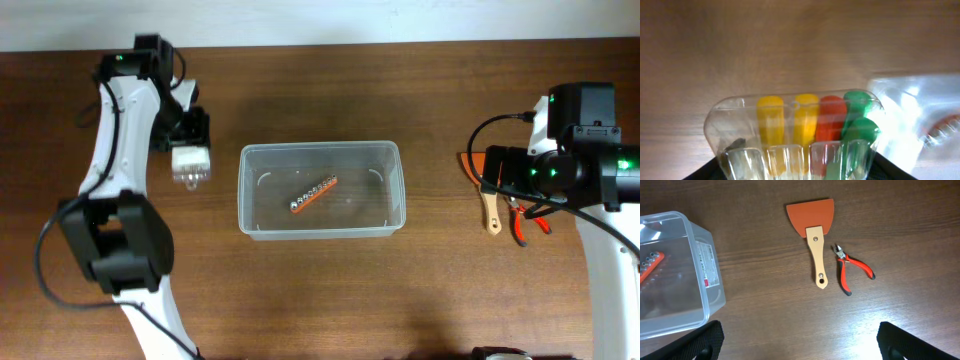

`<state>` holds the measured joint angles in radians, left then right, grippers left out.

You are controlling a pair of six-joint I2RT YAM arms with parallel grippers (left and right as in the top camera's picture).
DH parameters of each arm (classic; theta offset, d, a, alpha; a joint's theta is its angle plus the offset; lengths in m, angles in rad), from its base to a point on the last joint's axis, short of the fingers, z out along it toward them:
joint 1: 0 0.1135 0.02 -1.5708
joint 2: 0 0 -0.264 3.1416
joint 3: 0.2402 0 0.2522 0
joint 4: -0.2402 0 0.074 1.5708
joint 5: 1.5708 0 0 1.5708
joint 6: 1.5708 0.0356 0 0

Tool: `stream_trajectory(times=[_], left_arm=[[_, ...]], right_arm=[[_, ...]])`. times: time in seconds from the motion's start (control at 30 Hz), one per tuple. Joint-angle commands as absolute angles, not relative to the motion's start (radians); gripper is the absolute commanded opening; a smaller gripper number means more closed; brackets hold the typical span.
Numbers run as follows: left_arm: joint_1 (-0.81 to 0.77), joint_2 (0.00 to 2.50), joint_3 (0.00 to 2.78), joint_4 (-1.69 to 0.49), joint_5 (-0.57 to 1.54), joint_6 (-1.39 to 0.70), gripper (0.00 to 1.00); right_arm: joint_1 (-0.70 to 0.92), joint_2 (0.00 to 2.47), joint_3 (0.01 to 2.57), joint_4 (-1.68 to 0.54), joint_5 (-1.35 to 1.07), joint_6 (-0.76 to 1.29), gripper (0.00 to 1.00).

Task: Pack container
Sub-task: 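Carry the handle pack over the container and release it inside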

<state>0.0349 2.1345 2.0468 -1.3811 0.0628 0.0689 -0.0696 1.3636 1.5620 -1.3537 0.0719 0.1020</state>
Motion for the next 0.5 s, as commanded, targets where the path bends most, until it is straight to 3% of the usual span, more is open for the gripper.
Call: stream_trajectory(times=[0.0,0.3,0.47], left_arm=[[-0.087,1.986,2.092,-1.401,0.064,0.302,0.02],[-0.413,1.914,2.080,-1.411,0.124,0.775,0.02],[-0.508,1.963,2.029,-1.387,0.124,0.825,0.02]], right_arm=[[-0.074,1.362,1.582,-1.347,0.091,0.102,0.99],[-0.074,1.362,1.582,-1.346,0.091,0.102,0.99],[-0.074,1.362,1.582,-1.346,0.091,0.102,0.99]])
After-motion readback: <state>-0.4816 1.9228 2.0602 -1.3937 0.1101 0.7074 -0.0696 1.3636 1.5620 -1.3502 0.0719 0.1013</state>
